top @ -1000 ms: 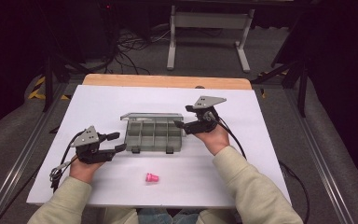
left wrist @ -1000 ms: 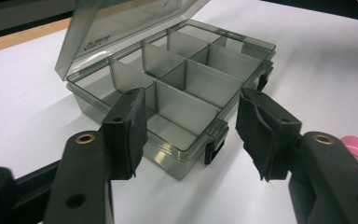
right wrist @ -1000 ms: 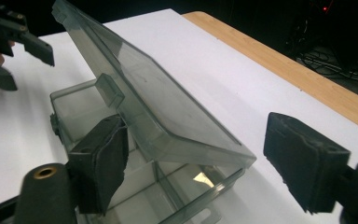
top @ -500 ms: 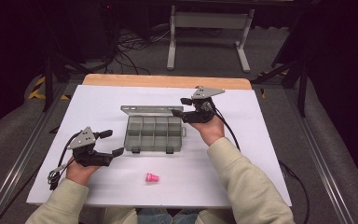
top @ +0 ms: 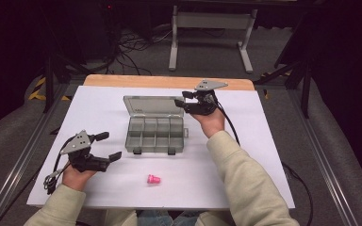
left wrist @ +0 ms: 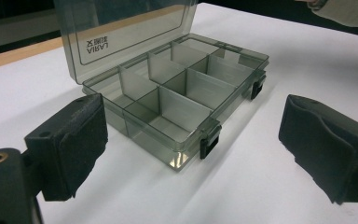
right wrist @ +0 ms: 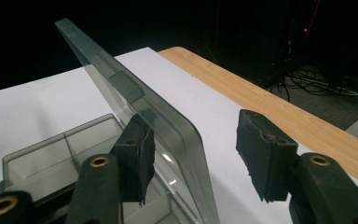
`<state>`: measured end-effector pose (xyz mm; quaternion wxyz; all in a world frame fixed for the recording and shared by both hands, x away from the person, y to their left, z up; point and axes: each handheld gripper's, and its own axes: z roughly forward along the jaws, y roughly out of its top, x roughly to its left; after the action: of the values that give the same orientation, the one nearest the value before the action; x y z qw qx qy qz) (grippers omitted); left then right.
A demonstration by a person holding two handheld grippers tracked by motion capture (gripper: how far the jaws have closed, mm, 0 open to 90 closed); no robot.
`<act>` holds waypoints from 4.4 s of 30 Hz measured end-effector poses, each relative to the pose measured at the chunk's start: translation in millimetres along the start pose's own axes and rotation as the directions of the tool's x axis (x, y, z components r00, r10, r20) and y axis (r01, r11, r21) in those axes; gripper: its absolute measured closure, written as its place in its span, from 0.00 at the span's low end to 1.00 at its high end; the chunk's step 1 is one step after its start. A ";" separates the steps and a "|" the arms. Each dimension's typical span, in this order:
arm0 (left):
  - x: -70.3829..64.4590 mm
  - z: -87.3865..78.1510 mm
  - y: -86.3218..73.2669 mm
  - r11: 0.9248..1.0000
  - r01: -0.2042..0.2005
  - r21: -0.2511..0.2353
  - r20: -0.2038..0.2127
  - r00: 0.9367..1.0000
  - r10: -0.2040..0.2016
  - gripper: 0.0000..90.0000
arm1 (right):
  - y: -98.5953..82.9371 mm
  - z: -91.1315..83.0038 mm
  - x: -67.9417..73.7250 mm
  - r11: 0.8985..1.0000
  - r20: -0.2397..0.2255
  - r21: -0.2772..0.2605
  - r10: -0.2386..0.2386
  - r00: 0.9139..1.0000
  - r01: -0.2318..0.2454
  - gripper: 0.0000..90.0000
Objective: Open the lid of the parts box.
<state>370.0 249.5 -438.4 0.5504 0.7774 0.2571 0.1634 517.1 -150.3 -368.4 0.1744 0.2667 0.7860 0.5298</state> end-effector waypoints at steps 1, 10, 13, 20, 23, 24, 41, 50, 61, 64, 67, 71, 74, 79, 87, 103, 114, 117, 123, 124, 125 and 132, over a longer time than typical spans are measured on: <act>-0.5 -0.6 -0.2 1.000 0.005 -0.004 0.002 1.000 -0.005 0.10 | 1.2 1.6 -2.1 1.000 0.005 -0.001 0.006 1.000 -0.006 0.54; 0.1 -7.6 -0.8 1.000 0.012 -0.026 -0.001 1.000 -0.012 0.10 | 8.6 8.1 -13.5 1.000 0.029 -0.021 0.024 0.999 -0.023 0.61; 0.2 -8.1 -1.0 0.999 0.014 -0.032 -0.001 1.000 -0.014 0.10 | 10.1 9.4 -16.8 0.999 0.034 -0.022 0.030 0.999 -0.029 0.65; -0.3 -7.2 -1.0 1.000 0.015 -0.027 0.007 1.000 -0.015 0.10 | 9.9 14.0 -19.6 0.999 0.042 -0.014 0.032 0.999 -0.032 0.71; -0.1 -7.6 -1.0 0.999 0.016 -0.032 0.005 1.000 -0.015 0.10 | 9.5 16.8 -21.2 0.999 0.051 -0.010 0.037 0.998 -0.036 0.72; 0.0 -7.6 -1.0 0.999 0.016 -0.032 0.005 1.000 -0.016 0.10 | 9.4 17.7 -22.0 0.999 0.055 -0.009 0.038 0.998 -0.037 0.72; 1.2 -7.7 -1.4 0.999 0.042 -0.034 0.019 0.999 -0.041 0.10 | 0.5 33.9 -35.7 0.994 0.056 0.010 0.106 0.993 -0.106 0.71; 1.4 -8.5 -1.0 0.998 0.043 -0.036 0.021 0.999 -0.042 0.10 | -7.4 44.3 -38.5 0.993 0.058 0.041 0.107 0.993 -0.110 0.69; 2.1 -8.8 -1.3 0.998 0.045 -0.037 0.022 0.999 -0.044 0.11 | -19.1 58.4 -40.5 0.987 0.051 0.078 0.135 0.990 -0.139 0.52; 2.0 -8.9 -1.4 0.998 0.046 -0.038 0.024 0.999 -0.045 0.11 | -23.7 61.7 -40.4 0.983 0.054 0.099 0.150 0.987 -0.155 0.44; 1.7 -8.1 -1.9 0.998 0.052 -0.036 0.028 0.998 -0.051 0.11 | -29.4 65.9 -39.6 0.977 0.062 0.128 0.163 0.985 -0.170 0.38; 1.5 -7.0 -2.3 0.999 0.043 -0.031 0.032 0.999 -0.042 0.11 | -35.6 69.9 -40.5 0.969 0.058 0.146 0.190 0.980 -0.197 0.35; 1.0 -6.5 -2.7 0.998 0.048 -0.031 0.034 0.998 -0.047 0.11 | -40.3 73.5 -40.3 0.964 0.050 0.164 0.206 0.977 -0.211 0.33; 0.6 -4.9 -3.8 0.999 0.042 -0.023 0.037 0.998 -0.042 0.11 | -43.9 76.3 -40.3 0.959 0.044 0.171 0.223 0.974 -0.228 0.30; -0.3 -4.0 -4.3 0.999 0.049 -0.021 0.041 0.998 -0.048 0.11 | -47.6 79.1 -41.0 0.954 0.038 0.179 0.238 0.970 -0.241 0.26; 0.1 -3.9 -4.5 0.999 0.047 -0.021 0.040 0.998 -0.046 0.11 | -52.0 81.4 -43.2 0.943 0.040 0.191 0.269 0.962 -0.272 0.20; 0.5 -3.7 -4.7 0.999 0.046 -0.020 0.040 0.998 -0.045 0.11 | -54.9 82.9 -44.4 0.936 0.044 0.207 0.282 0.959 -0.285 0.18; 0.4 -3.7 -4.8 0.999 0.046 -0.020 0.040 0.998 -0.045 0.11 | -55.5 82.2 -45.1 0.934 0.050 0.211 0.286 0.957 -0.290 0.17; 0.7 -3.9 -4.8 0.999 0.047 -0.019 0.040 0.998 -0.046 0.11 | -53.2 76.9 -45.2 0.933 0.074 0.208 0.285 0.956 -0.294 0.15; 0.7 -3.9 -4.8 0.999 0.047 -0.019 0.040 0.998 -0.046 0.11 | -52.1 74.4 -44.7 0.935 0.082 0.205 0.277 0.957 -0.288 0.15; 0.5 -3.9 -4.9 0.999 0.051 -0.020 0.041 0.998 -0.050 0.11 | -51.2 72.2 -44.0 0.938 0.087 0.204 0.268 0.959 -0.281 0.15; 1.9 -5.7 -4.1 0.998 0.056 -0.035 0.030 0.998 -0.055 0.11 | -38.4 47.1 -30.6 0.963 0.071 0.170 0.198 0.978 -0.208 0.15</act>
<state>367.6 256.1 -440.3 0.5724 0.7620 0.2677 0.1412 558.7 -145.3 -421.9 0.1157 0.3742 0.7935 0.4658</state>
